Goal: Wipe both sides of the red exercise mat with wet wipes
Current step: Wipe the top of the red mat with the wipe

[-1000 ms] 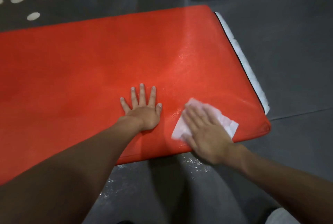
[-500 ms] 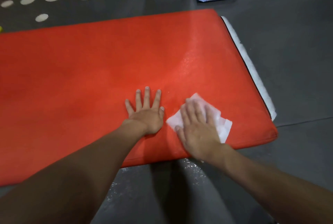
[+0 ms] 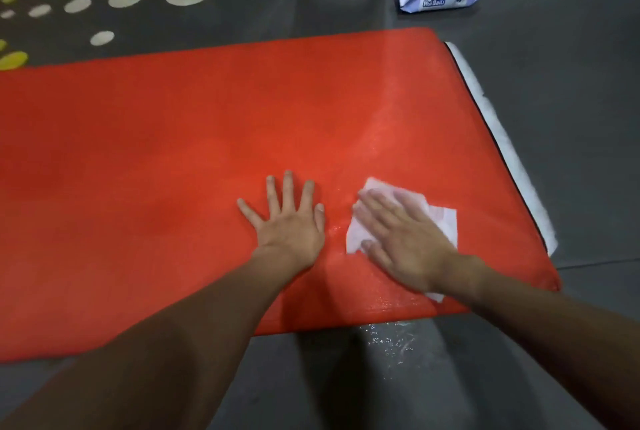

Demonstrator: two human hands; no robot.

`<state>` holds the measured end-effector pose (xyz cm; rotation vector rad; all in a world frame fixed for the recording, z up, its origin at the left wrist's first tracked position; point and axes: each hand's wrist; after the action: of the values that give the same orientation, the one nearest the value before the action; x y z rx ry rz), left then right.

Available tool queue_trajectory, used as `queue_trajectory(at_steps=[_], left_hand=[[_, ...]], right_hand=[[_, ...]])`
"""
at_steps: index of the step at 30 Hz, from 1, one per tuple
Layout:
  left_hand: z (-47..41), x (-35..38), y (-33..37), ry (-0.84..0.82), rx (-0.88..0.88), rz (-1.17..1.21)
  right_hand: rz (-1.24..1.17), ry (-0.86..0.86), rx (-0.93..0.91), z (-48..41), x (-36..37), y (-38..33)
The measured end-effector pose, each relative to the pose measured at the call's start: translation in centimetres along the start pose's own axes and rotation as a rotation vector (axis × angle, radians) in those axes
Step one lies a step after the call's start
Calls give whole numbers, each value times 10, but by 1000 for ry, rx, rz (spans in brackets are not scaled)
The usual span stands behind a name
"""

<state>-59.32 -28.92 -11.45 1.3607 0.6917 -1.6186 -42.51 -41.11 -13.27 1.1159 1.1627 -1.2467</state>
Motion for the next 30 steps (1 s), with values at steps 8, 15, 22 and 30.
queue_trajectory(at_steps=[8,15,22,30], left_hand=[[-10,-3,-6,101,8,-78],[-31,3,-15,216,-19,-48],[-38,9,-19,144,-29,-10],[-38,8,-17,112,-26,-24]], right_hand=[[-15,-17,-51,-14,4,-18],[-68,8,433,-51,1,-15],[-57,25,269,-68,-3,32],[-10,19,-41,-79,-2,18]])
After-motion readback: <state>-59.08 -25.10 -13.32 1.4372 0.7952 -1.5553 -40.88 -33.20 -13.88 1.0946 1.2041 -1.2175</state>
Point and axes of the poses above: each hand's wrist, its own z-axis away from the middle knuckle, its own x-axis out of the palm, y = z × x, and after that the axes turned 3 degrees about z, right-handed
